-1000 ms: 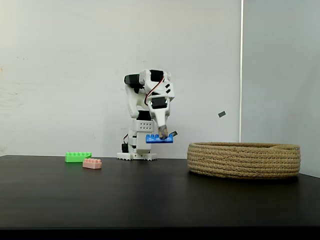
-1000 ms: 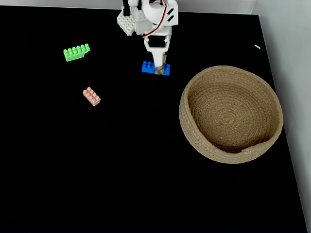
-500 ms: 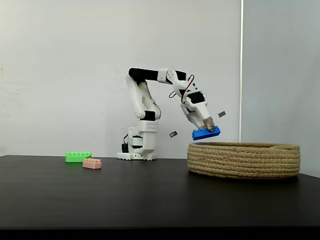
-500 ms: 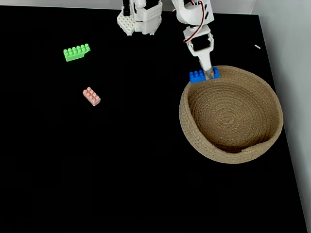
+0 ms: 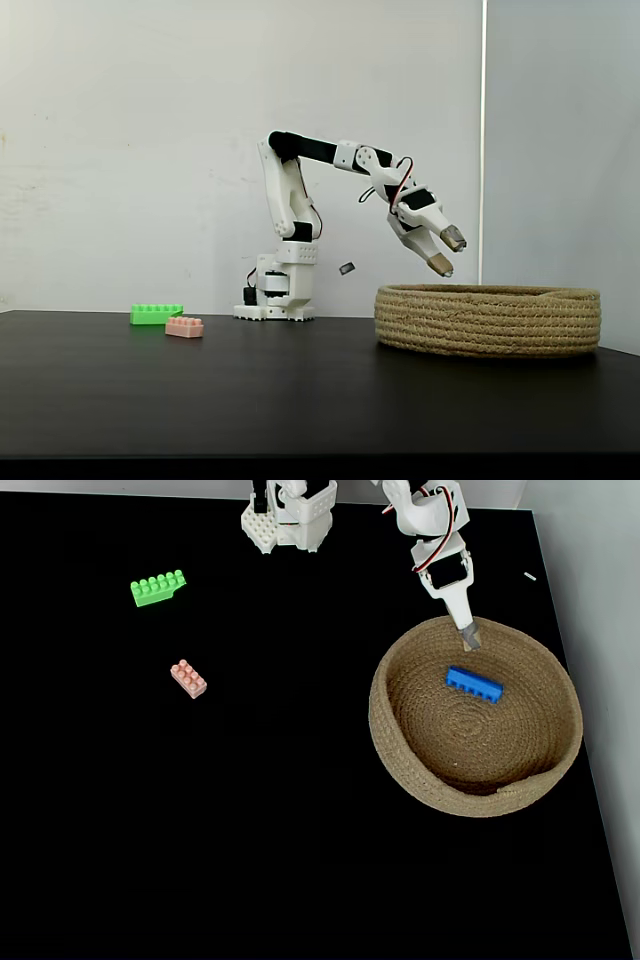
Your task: Place the lego blocks in the tray
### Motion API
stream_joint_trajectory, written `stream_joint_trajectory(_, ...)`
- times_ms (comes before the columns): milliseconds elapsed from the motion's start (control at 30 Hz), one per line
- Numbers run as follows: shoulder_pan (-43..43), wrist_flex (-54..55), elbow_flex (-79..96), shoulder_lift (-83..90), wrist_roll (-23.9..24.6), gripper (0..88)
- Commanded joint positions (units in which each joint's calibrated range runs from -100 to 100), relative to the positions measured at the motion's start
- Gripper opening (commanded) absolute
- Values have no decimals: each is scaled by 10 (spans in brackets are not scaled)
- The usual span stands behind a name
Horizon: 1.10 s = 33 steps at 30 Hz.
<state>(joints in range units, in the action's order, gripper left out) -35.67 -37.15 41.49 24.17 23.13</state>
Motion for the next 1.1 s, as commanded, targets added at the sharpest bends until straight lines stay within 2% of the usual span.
stream_joint_trajectory(0, 38, -68, -52, 24, 32, 341)
stream_joint_trajectory(133, 136, -250, -145, 49, 65, 407)
stream_joint_trajectory(233, 256, -266, -204, 63, 48, 355)
stream_joint_trajectory(300, 315, -267, -201, 74, 41, 376)
stream_joint_trajectory(367, 362, -279, -172, 81, 41, 405)
stream_joint_trajectory(500, 448, -259, -46, 82, 23, 401)
stream_joint_trajectory(600, 498, -225, 24, 75, 6, 415)
stream_joint_trajectory(700, 536, -261, 15, 57, -13, 437)
stream_joint_trajectory(1067, 617, -222, 31, -30, -67, 461)
